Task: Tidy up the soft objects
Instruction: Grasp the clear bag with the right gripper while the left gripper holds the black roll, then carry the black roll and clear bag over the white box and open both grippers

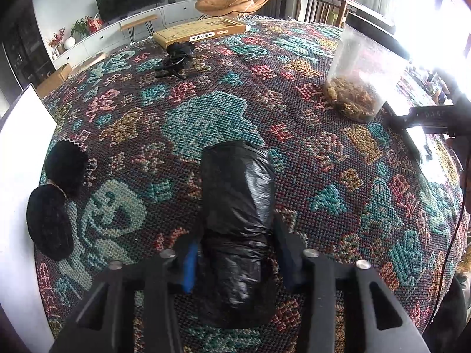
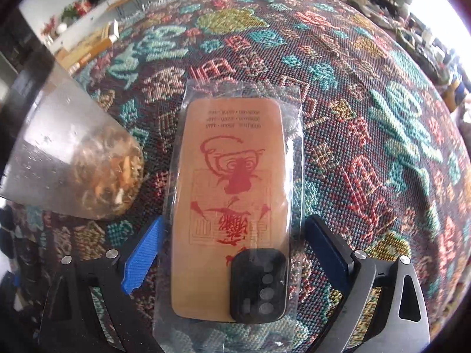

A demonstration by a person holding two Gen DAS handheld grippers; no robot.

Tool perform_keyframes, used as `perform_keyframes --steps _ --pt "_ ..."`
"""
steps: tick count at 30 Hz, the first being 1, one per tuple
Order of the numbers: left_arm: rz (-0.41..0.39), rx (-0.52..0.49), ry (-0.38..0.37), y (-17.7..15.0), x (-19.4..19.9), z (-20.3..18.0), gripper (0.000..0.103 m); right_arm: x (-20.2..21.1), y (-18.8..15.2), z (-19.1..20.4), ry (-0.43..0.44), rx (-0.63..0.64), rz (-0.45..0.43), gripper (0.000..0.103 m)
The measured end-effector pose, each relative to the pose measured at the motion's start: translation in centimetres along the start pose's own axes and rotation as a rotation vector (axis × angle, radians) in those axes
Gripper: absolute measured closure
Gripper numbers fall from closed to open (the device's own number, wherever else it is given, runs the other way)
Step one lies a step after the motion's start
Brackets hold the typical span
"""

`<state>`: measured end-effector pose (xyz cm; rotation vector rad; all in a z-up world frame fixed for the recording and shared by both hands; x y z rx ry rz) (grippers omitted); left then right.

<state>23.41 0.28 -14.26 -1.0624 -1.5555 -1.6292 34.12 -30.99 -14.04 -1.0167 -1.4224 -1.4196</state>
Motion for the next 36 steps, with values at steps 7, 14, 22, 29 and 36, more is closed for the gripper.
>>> perform_keyframes --steps 7,14,22,29,36 --pt "-0.026 0.156 -0.168 1.0 2.9 2.3 0.066 6.6 0.9 -2.5 0.109 -0.138 -0.152 0.026" --pt "-0.159 0.224 -0.217 1.4 12.7 7.2 0.066 20.1 2.9 6.3 0.193 0.044 -0.33 0.026" --pt "-0.2 0.355 0.044 -5.7 21.3 23.4 0.066 26.1 -6.2 33.9 0.591 0.399 -0.267 0.026" --pt "-0.113 0.55 0.329 -14.4 22.7 35.5 0.014 24.7 -16.0 51.6 0.819 0.587 -0.062 0.014" --pt "-0.24 0.625 0.279 -15.5 24.4 35.5 0.011 22.4 -14.2 45.3 0.741 0.52 -0.19 0.014"
Point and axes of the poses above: each gripper's, at about its wrist camera, not at the fingertips, and x roughly against the way its jaws point, z to its left, y to its top, the point moved 6 cm from there along -x, roughly the way its jaws point, and after that the axes turned 1 degree about z, right-handed, at the moved point
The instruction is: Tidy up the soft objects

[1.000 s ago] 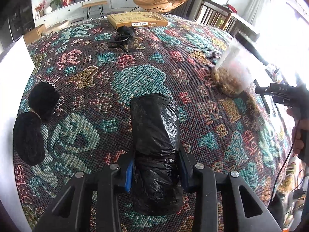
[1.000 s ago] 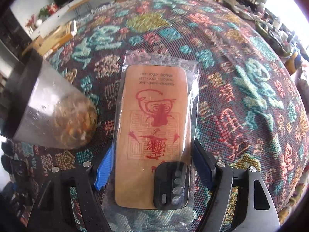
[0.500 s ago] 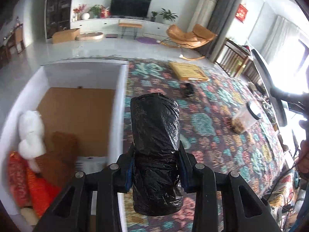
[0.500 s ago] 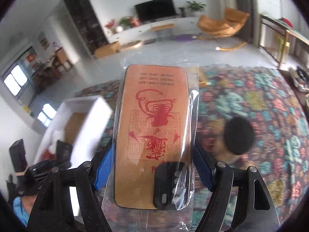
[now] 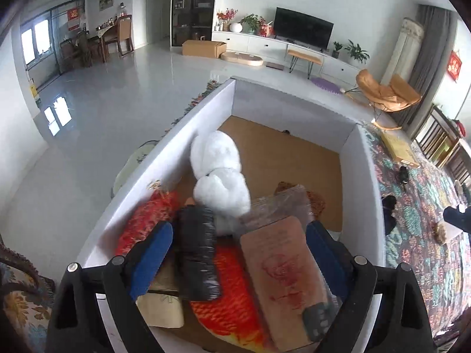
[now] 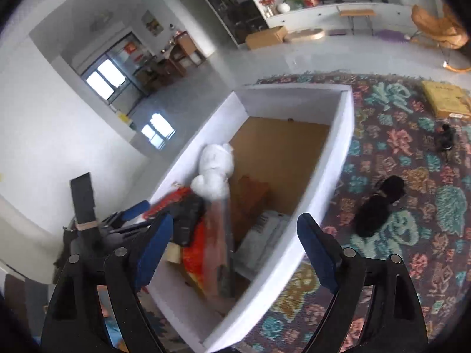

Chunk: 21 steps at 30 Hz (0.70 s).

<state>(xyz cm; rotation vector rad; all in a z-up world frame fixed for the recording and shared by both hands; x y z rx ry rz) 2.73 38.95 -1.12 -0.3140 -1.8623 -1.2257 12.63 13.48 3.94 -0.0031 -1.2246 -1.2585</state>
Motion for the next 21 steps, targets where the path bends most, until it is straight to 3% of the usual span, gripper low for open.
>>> perform_keyframes --steps 3,6,11,13,16,18,21 --pt "-0.013 -0.038 -0.139 -1.0 1.3 -5.0 0.011 2.6 -3.3 -7.7 -0.226 -0.006 -0.042 0.014" --pt "-0.014 -0.157 -0.286 -2.9 2.9 -12.5 0.011 4.5 -8.5 -15.9 -0.445 -0.079 -0.034 0.015" --pt "0.06 -0.374 -0.451 -9.8 3.2 -24.4 0.001 7.6 -15.9 -25.2 -0.659 -0.24 -0.06 0.015" --pt "0.108 -0.426 -0.453 -12.6 0.7 -27.8 0.001 8.8 -17.2 -27.0 -0.705 -0.286 -0.092 0.015" --pt "0.183 -0.474 -0.389 -15.3 -5.0 -31.0 0.002 10.0 -18.3 -28.6 -0.756 -0.34 -0.114 0.015" --pt "0.18 -0.489 -0.344 -15.7 -7.9 -31.9 0.002 9.7 -19.3 -30.0 -0.743 -0.391 -0.095 0.015" --pt "0.142 -0.502 -0.286 -15.3 -10.7 -32.7 0.002 9.4 -19.3 -29.8 -0.783 -0.333 -0.113 0.012"
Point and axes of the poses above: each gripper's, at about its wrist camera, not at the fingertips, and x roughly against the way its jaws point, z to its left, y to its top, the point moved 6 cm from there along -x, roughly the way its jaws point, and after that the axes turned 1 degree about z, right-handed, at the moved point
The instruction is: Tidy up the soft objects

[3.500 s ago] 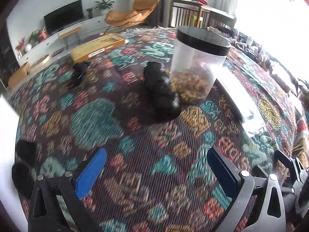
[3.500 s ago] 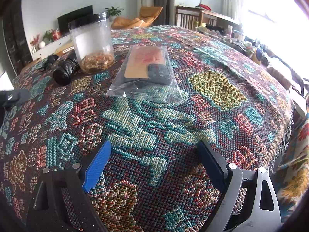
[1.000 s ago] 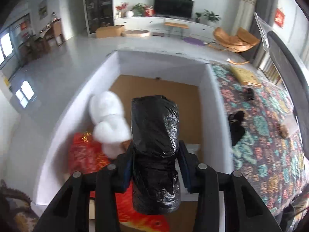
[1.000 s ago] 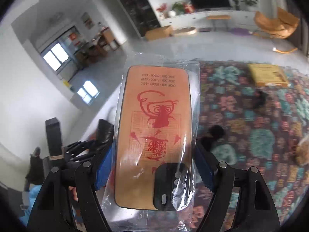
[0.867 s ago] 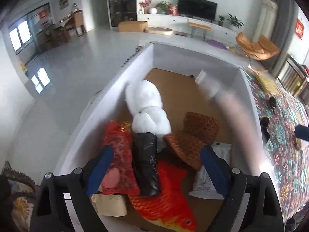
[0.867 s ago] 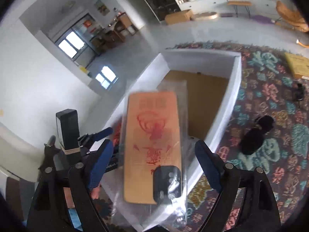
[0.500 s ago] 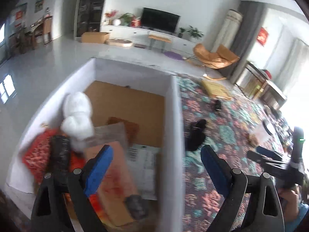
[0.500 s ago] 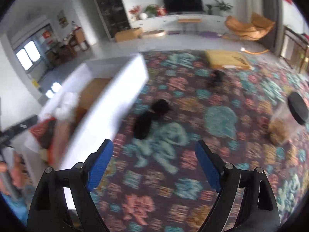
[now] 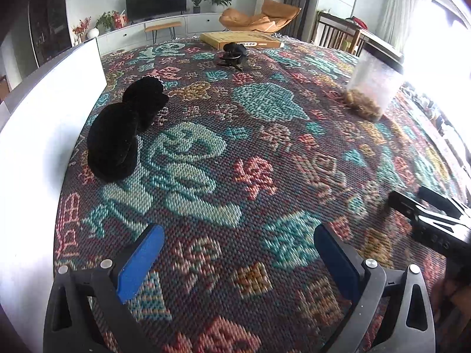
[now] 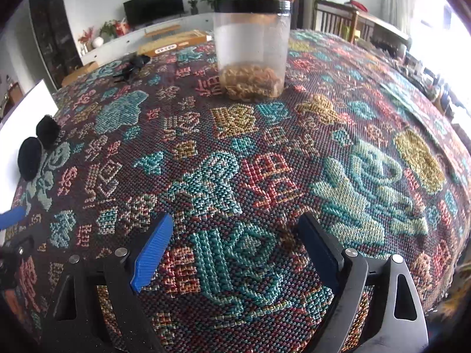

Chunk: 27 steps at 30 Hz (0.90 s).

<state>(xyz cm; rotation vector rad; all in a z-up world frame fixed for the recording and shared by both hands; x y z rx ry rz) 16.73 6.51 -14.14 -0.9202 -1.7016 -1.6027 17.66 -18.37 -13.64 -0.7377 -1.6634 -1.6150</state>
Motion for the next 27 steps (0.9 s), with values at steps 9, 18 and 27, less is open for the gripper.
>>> perform_keyframes --steps 9,18,27 --pt "-0.017 -0.036 0.052 0.04 -1.22 0.24 0.0 0.11 -0.09 -0.16 -0.008 -0.007 -0.018 0.01" --pt "-0.018 -0.034 0.053 0.11 -1.23 0.24 0.0 0.28 -0.29 -0.06 -0.006 -0.007 -0.02 0.01" --pt "-0.018 -0.033 0.053 0.1 -1.25 0.26 0.0 0.16 -0.36 -0.06 -0.015 -0.002 -0.001 0.009"
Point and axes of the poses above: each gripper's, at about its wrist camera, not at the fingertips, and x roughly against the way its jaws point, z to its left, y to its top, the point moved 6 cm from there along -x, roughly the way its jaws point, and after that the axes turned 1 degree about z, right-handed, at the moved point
